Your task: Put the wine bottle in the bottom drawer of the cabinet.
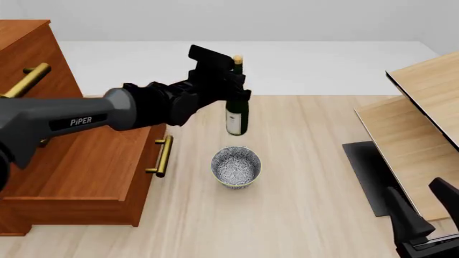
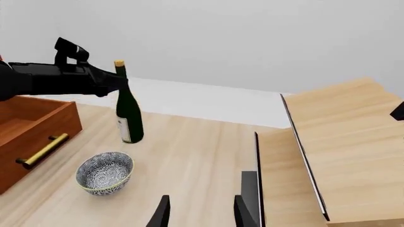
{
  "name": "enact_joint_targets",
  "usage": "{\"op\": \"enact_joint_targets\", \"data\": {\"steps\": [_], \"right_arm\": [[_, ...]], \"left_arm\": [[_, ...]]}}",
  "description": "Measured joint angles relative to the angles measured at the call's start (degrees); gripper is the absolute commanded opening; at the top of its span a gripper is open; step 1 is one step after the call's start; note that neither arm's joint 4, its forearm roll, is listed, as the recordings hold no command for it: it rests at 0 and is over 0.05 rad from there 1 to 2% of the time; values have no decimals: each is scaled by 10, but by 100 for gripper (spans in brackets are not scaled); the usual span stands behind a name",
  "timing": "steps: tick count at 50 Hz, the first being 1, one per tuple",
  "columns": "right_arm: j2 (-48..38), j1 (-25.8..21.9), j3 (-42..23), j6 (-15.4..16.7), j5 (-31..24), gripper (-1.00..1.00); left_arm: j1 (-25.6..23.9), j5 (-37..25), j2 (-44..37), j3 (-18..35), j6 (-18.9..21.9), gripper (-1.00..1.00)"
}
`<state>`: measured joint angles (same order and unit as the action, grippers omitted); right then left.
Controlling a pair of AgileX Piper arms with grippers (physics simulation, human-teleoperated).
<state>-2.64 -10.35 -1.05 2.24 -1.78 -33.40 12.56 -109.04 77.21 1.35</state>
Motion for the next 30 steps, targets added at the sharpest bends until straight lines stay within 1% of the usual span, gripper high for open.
{"op": "enact_joint_targets", "data": {"steps": [16,30], "right_arm": [[0,-3,-4,4,-2,100],[-3,-7,-8,6,0,100]], "left_arm": [[-5,-32,51,10,6,-100],[-9,-89,126,26,10,-100]]}}
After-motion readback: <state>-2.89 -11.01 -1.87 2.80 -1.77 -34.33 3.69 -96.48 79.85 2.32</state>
